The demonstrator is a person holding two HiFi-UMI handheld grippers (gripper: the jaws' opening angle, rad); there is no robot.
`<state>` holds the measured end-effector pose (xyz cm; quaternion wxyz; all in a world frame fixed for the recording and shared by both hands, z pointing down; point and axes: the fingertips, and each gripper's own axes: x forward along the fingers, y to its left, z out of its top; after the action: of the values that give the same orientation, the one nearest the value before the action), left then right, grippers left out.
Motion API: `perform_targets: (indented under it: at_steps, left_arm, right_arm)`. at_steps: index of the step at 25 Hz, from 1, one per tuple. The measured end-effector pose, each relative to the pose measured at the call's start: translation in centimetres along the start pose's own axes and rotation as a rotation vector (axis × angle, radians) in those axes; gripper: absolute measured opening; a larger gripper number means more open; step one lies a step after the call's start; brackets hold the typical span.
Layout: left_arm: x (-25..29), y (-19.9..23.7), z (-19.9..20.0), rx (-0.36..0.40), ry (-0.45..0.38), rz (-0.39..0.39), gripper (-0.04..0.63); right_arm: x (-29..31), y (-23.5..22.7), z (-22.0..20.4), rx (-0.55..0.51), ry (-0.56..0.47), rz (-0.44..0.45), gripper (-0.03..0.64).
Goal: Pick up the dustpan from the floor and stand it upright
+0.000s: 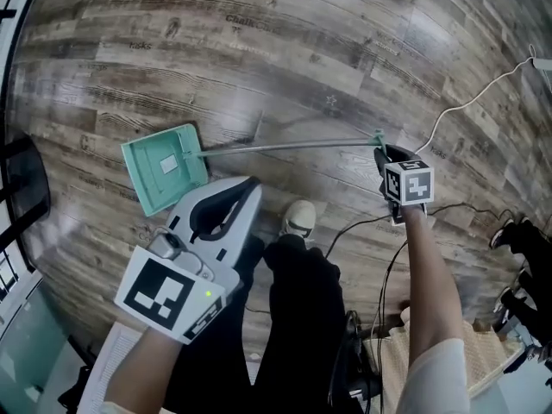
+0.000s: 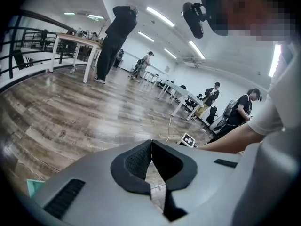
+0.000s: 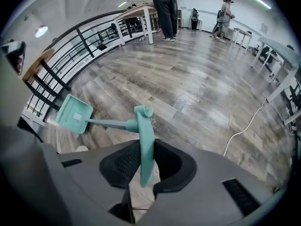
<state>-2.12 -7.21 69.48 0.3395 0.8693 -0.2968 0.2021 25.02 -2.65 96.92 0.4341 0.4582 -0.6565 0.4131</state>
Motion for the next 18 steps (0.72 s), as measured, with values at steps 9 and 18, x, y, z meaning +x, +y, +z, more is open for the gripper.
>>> perform_targets:
  at_steps: [9, 18]
  left_arm:
    - [-8.7, -5.1, 6.1, 0.023, 0.024, 0.017, 0.024]
    - [-14.5, -7.3, 9.5, -0.021, 0.027, 0.062, 0.025]
  right_arm:
    - [-11.7, 1.3, 3.1, -0.051, 0.043, -0.046, 0.1]
    - [-19.7, 2.5, 5.0, -0.079, 0.07, -0.082, 0.109]
